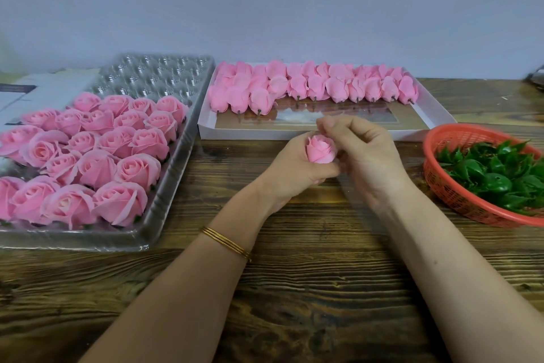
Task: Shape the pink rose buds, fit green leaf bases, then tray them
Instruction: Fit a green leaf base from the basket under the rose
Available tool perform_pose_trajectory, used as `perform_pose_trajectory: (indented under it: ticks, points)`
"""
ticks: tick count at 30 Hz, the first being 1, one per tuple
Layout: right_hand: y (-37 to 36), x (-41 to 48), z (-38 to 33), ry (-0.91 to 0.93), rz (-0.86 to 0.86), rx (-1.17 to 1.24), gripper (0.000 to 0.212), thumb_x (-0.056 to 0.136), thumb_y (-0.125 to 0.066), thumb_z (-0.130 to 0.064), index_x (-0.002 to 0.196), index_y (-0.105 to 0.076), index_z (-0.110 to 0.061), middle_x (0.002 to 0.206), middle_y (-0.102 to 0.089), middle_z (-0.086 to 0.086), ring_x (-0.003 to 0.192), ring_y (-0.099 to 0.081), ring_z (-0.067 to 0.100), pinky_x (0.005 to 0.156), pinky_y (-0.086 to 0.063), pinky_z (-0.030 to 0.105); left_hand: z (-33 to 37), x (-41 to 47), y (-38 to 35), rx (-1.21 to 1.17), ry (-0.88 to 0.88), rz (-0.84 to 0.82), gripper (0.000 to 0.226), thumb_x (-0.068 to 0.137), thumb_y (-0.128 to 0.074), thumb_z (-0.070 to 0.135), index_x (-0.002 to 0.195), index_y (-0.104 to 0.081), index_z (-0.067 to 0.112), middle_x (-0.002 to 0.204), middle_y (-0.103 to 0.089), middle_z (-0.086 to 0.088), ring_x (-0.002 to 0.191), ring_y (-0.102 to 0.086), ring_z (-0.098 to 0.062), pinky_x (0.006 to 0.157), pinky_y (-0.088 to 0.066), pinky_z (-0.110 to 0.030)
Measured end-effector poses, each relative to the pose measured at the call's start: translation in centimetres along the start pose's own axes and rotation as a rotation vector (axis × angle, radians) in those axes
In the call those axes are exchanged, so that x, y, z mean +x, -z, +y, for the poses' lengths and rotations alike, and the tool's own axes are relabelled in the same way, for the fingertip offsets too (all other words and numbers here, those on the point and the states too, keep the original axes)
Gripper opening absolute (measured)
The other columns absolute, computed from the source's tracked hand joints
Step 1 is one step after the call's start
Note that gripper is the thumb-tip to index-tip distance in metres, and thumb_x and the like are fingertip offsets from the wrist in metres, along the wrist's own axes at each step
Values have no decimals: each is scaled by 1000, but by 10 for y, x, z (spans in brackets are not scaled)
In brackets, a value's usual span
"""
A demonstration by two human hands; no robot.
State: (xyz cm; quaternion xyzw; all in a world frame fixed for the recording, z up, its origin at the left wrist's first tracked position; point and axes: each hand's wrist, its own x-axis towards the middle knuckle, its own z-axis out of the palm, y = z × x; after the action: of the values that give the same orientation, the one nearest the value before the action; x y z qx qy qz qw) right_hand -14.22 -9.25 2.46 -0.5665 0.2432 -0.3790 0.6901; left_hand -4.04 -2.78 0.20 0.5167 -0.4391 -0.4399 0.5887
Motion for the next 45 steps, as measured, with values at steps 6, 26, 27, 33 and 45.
perform_pose_trajectory:
  ticks: [6, 26, 27, 33, 45]
  points:
    - [-7, -4, 7, 104, 8, -181, 3, 81, -73, -8, 80, -71, -7, 75, -69, 3, 69, -62, 9, 68, -53, 22, -2, 1, 0, 9, -25, 3, 39, 76, -58, -24, 97, -63, 8, 66, -58, 3, 50, -47, 0, 45, -37, -13]
    - [-3, -3, 13, -58, -128, -125, 54, 57, -84, -23, 109, -70, -19, 103, -71, 9, 98, -67, 19, 91, -55, 35, -1, -1, 1, 22, -24, 6, 17, 77, -59, -8, 94, -59, -9, 82, -59, -13, 77, -55, -24, 66, -46, -31]
    - [-3, -2, 13, -94, -151, -75, 56, 56, -83, -21, 110, -69, -18, 102, -70, 9, 98, -67, 19, 89, -55, 33, 0, -1, 0, 30, -25, 9, 17, 75, -59, -6, 92, -59, -8, 80, -59, -12, 77, -54, -24, 65, -45, -31]
    - [-3, 1, 11, -244, -275, 176, 55, 62, -74, -3, 114, -65, -17, 90, -72, 2, 90, -69, 13, 79, -56, 26, 3, -3, -2, 56, -44, 33, 19, 67, -62, 3, 86, -59, 1, 75, -56, -4, 73, -53, -13, 57, -45, -20]
    - [9, 4, -3, -375, -304, 397, 50, 68, -55, 2, 117, -61, -7, 100, -66, 16, 91, -66, 26, 83, -52, 36, 0, -1, 4, -33, -77, -29, 30, 85, -64, -14, 79, -54, 13, 55, -56, 14, 51, -52, 2, 51, -41, -11]
